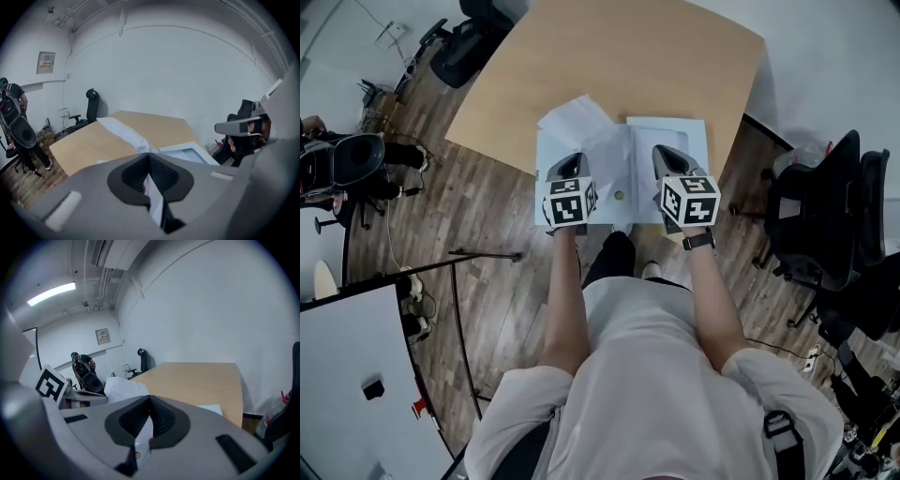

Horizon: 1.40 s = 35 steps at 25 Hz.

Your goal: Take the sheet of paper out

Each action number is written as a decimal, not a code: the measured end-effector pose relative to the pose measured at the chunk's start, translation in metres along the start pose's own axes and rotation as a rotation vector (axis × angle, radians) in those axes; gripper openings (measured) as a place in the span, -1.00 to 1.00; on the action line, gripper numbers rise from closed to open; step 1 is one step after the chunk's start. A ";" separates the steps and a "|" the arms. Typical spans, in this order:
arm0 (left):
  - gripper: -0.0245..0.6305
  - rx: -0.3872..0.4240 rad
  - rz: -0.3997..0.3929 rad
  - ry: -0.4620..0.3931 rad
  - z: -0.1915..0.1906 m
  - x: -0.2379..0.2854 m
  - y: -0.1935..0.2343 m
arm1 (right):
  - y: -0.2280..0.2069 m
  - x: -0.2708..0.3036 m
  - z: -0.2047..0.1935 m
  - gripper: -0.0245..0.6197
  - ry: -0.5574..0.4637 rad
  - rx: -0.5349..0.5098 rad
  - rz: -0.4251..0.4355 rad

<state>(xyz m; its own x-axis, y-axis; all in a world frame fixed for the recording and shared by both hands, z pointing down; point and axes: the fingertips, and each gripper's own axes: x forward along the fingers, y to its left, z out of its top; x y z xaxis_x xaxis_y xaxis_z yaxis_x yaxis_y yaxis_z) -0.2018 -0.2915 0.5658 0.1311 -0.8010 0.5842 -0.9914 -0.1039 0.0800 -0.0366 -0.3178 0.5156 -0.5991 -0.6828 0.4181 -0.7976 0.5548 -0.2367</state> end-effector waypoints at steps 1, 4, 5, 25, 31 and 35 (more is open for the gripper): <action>-0.89 0.004 -0.001 -0.019 0.007 -0.006 -0.003 | 0.002 -0.005 0.005 -0.89 -0.014 -0.007 0.000; -0.89 0.017 -0.002 -0.067 0.028 -0.025 -0.012 | 0.008 -0.021 0.023 -0.89 -0.062 -0.027 0.000; -0.89 0.018 0.000 -0.085 0.036 -0.032 -0.014 | 0.011 -0.026 0.029 -0.89 -0.079 -0.034 0.000; -0.89 0.087 0.004 -0.576 0.154 -0.186 -0.108 | 0.034 -0.181 0.122 -0.89 -0.406 -0.148 -0.059; -0.89 0.125 -0.014 -0.601 0.154 -0.195 -0.124 | 0.031 -0.197 0.118 -0.89 -0.409 -0.181 -0.099; -0.89 0.124 -0.031 -0.590 0.151 -0.191 -0.130 | 0.025 -0.199 0.113 -0.89 -0.404 -0.177 -0.108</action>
<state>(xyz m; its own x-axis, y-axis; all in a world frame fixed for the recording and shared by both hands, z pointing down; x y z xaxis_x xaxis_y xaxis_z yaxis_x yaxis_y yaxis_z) -0.0987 -0.2144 0.3216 0.1714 -0.9846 0.0339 -0.9847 -0.1723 -0.0253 0.0549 -0.2219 0.3272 -0.5205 -0.8525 0.0476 -0.8538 0.5189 -0.0427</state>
